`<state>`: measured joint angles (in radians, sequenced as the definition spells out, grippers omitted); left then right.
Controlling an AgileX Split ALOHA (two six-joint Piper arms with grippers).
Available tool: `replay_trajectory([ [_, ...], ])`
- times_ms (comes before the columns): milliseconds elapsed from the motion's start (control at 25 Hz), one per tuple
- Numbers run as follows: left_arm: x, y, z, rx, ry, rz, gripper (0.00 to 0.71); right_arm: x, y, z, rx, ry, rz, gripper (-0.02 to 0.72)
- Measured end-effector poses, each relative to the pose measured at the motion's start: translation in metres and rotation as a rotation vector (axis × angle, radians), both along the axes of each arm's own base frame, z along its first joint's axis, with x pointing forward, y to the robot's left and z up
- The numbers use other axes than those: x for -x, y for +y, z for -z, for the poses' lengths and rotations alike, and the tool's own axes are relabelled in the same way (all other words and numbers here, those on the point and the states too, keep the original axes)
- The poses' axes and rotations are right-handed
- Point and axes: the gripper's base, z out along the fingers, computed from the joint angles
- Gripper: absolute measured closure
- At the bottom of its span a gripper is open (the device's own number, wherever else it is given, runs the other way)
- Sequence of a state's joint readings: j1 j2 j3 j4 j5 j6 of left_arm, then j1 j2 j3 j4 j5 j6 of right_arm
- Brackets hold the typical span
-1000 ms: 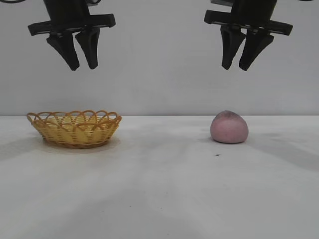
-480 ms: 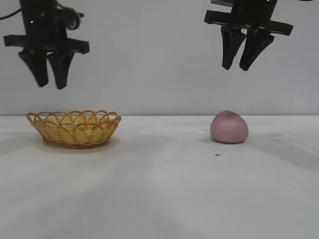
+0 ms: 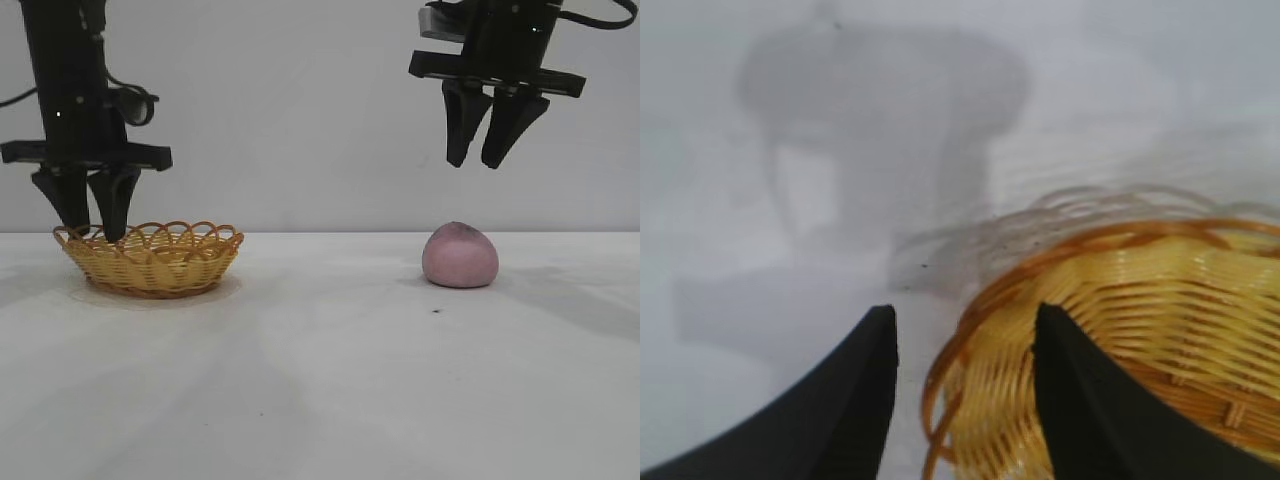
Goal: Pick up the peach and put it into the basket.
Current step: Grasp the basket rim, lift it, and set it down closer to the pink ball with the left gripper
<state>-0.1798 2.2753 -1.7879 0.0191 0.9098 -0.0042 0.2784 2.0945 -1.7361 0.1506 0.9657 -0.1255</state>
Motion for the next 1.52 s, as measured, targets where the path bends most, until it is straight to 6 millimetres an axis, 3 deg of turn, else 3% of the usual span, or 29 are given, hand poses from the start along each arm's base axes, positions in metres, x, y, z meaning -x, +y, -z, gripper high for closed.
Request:
replay_trajectory([
  [40,0.0,0.0,0.001,0.002,0.002,0.001,0.592,0.0,0.0,0.0,0.002,0.0,0.0,0.447],
  [120,-0.001,-0.002,-0.001,0.024,-0.003,-0.008,0.651,0.0,0.0,0.0,0.003,-0.001,-0.001,0.447],
  [240,0.002,-0.008,-0.009,0.115,-0.007,-0.041,0.637,0.0,-0.001,0.0,0.011,-0.003,-0.003,0.447],
  [320,0.008,-0.018,-0.019,0.263,-0.027,-0.082,0.71,0.0,-0.001,0.0,0.019,-0.005,-0.005,0.447],
  [440,0.033,-0.033,-0.031,0.497,-0.073,-0.133,0.71,0.0,-0.002,0.0,0.028,-0.004,-0.008,0.447],
  [560,0.08,-0.055,-0.021,0.588,-0.067,-0.16,0.71,0.0,-0.003,0.0,0.032,-0.004,-0.01,0.447],
  [680,0.123,-0.07,0.004,0.553,-0.044,-0.187,0.71,0.0,-0.003,0.0,0.032,-0.004,-0.01,0.447],
  [800,0.141,-0.073,0.017,0.518,-0.026,-0.178,0.71,0.0,-0.003,0.0,0.032,-0.004,-0.01,0.447],
  [920,0.142,-0.072,0.019,0.513,-0.033,-0.181,0.71,0.0,-0.002,0.0,0.031,-0.003,-0.009,0.447],
  [1000,0.142,-0.072,0.018,0.512,-0.042,-0.181,0.662,0.0,-0.002,0.0,0.031,-0.003,-0.009,0.447],
  [1080,0.142,-0.072,0.018,0.513,-0.04,-0.178,0.567,0.0,-0.002,0.0,0.03,-0.003,-0.008,0.447],
  [1280,0.144,-0.073,0.013,0.528,-0.028,-0.17,0.256,0.0,-0.002,0.0,0.028,-0.002,-0.007,0.447],
  [1400,0.146,-0.071,0.003,0.535,-0.047,-0.153,0.247,0.0,-0.002,0.0,0.025,-0.001,-0.006,0.447],
  [1480,0.143,-0.062,-0.006,0.537,-0.07,-0.159,0.205,0.0,-0.002,0.0,0.024,-0.001,-0.006,0.447],
  [1520,0.142,-0.055,-0.012,0.532,-0.086,-0.159,0.221,0.0,-0.002,0.0,0.023,-0.001,-0.005,0.447],
])
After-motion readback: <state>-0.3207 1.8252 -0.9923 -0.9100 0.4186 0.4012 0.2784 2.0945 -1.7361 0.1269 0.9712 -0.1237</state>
